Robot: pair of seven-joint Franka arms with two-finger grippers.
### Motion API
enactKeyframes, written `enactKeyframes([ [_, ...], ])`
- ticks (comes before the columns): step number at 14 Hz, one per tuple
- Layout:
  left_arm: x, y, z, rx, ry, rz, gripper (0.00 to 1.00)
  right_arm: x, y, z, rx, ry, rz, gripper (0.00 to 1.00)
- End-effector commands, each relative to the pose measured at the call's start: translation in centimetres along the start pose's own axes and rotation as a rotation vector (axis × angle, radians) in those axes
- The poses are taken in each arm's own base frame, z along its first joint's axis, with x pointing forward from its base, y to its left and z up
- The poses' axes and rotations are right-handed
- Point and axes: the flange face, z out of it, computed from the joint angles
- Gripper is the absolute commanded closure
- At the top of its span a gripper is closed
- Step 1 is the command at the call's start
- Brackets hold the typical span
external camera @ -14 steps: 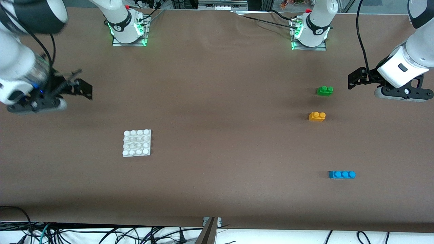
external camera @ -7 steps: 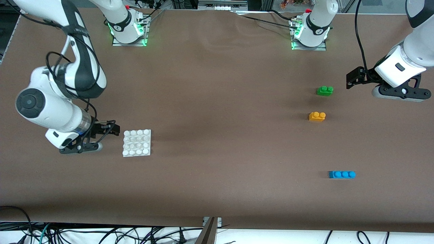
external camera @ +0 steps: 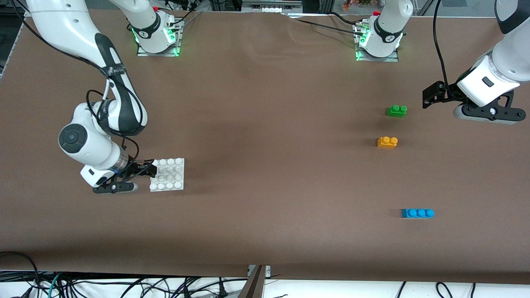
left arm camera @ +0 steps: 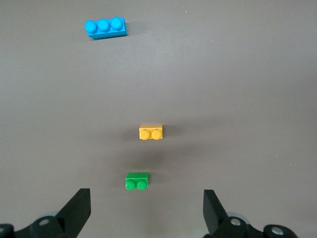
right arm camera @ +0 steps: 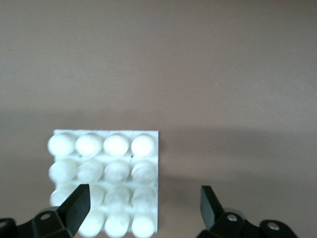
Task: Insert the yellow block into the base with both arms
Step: 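Reach the right gripper to the white base plate and grasp it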
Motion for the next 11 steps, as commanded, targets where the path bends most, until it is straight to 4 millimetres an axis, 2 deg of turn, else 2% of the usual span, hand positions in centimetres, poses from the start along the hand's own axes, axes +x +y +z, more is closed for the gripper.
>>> enactKeyframes([
  [1,0.2,0.0,-0.5,-0.016,-0.007,0.005,0.00,-0.2,-0.3,1.5,0.021,0.021,0.039,0.02],
  [6,0.2,-0.1,-0.8,-0.016,-0.001,0.003,0.00,-1.3,-0.8,4.9,0.022,0.017,0.049,0.02],
  [11,0.2,-0.1,-0.7,-0.016,-0.004,0.003,0.00,-2.1,-0.9,6.0,0.020,0.023,0.048,0.07],
])
